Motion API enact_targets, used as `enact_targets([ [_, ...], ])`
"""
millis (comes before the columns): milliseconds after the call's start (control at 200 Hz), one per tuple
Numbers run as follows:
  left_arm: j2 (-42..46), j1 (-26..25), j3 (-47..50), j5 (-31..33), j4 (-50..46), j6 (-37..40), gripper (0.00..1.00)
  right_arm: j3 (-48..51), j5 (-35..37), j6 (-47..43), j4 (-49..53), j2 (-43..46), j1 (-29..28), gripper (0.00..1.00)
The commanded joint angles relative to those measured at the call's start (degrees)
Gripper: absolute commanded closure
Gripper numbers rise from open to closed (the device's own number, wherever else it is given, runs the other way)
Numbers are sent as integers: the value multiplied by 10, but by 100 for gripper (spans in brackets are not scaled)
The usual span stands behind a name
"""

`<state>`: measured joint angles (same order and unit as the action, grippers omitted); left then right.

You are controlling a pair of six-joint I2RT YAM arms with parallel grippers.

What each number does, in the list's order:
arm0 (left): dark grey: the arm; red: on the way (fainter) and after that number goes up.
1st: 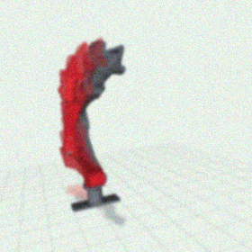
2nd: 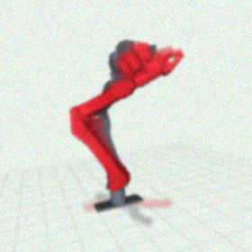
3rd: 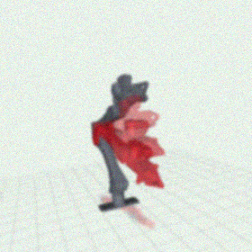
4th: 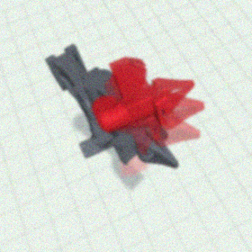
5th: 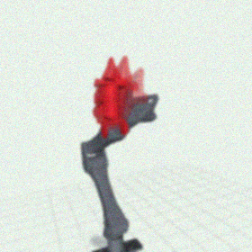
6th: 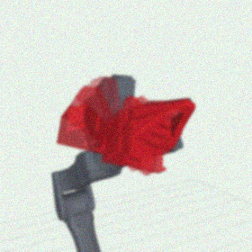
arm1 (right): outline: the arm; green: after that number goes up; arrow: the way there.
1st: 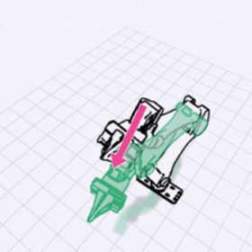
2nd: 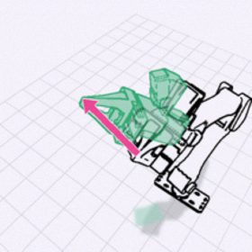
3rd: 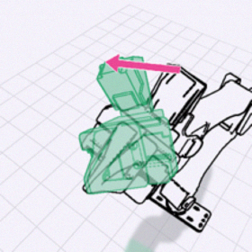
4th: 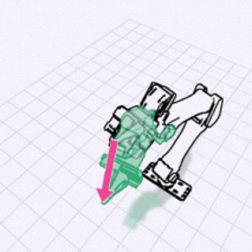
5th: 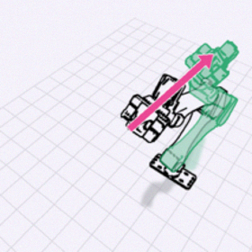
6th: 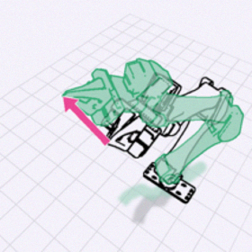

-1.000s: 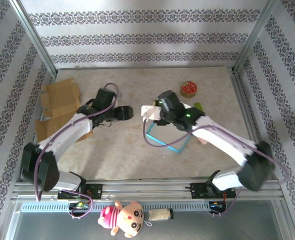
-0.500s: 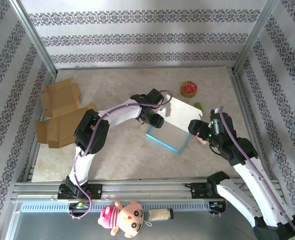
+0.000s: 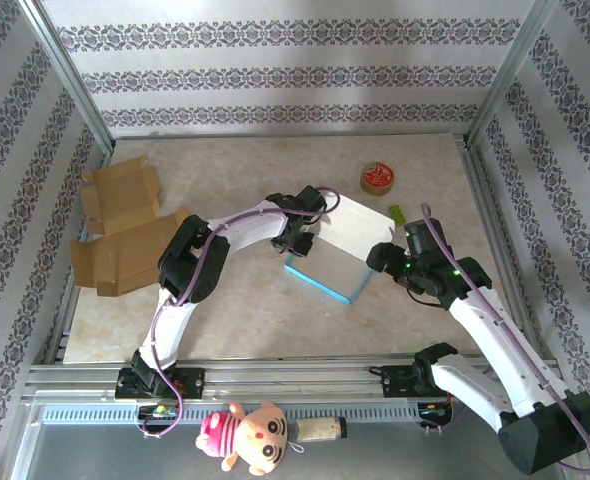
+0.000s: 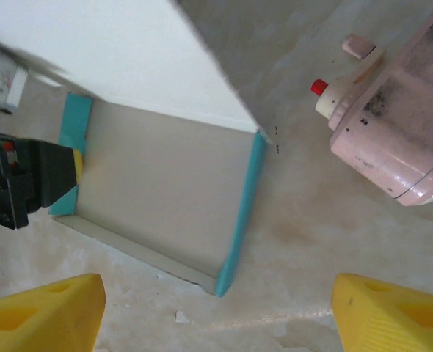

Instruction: Fold the paper box

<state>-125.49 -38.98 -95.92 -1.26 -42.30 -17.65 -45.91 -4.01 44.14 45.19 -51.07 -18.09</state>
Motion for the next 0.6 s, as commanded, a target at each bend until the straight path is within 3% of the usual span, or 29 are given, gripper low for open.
enact_targets([
  [0, 37, 23, 38, 69, -11, -58, 89, -33, 1, -28, -16, -7, 9, 20],
  [145, 87, 43, 107, 117, 0, -109, 93, -65, -8, -62, -24, -42, 25, 19],
  [265, 133, 69, 188, 109, 37, -141, 93, -85, -26, -84, -37, -75, 32, 19],
  [470, 186, 73, 244, 51, 75, -157, 81, -97, -75, -124, -70, -118, 32, 19],
  [595, 234, 73, 258, 30, 83, -165, 68, -105, -103, -158, -70, -132, 32, 19],
])
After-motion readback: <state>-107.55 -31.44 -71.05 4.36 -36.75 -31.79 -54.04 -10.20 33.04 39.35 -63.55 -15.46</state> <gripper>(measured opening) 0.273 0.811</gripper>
